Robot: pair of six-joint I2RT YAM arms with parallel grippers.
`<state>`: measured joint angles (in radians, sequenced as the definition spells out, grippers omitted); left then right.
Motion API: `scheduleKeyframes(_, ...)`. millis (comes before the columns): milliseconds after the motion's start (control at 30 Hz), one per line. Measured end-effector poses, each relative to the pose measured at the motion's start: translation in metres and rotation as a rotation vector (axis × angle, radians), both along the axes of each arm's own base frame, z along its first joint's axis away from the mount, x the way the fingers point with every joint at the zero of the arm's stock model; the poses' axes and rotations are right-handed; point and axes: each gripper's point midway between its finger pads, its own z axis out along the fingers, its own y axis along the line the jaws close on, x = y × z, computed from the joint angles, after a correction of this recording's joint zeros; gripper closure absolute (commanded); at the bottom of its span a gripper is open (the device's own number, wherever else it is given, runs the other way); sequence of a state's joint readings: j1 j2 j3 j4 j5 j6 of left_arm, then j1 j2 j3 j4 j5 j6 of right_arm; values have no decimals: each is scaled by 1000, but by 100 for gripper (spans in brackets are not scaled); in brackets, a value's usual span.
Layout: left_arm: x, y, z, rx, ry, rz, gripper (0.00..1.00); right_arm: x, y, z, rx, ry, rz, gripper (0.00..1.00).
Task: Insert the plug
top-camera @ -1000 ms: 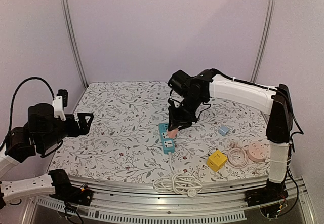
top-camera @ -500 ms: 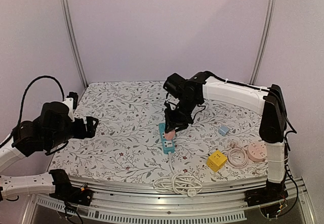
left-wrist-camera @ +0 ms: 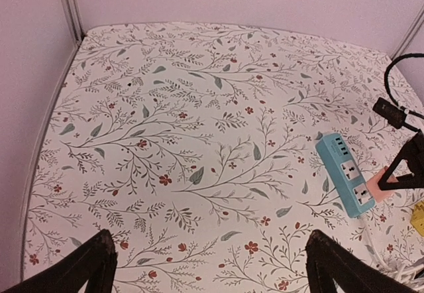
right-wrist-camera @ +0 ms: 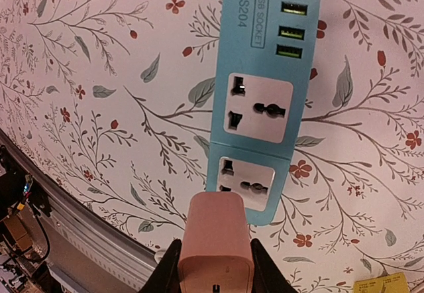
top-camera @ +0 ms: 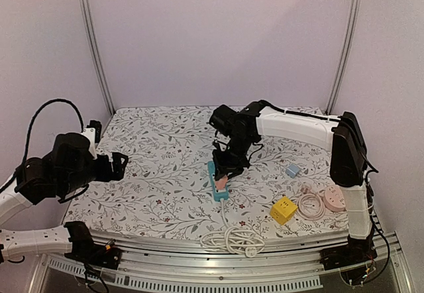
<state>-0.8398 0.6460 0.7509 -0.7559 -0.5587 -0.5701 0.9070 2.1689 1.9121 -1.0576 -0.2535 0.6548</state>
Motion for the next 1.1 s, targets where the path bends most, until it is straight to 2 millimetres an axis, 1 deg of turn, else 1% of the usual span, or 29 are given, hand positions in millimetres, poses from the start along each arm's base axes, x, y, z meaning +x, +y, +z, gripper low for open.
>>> scheduleKeyframes(933,-2,2,-4,13,14,1,1,5,5,-5,6,-13,-22,100)
scheduleKeyframes(1100,-1,1,-5,19,20,1,0,3,2,-11,-6,-4,-21,100)
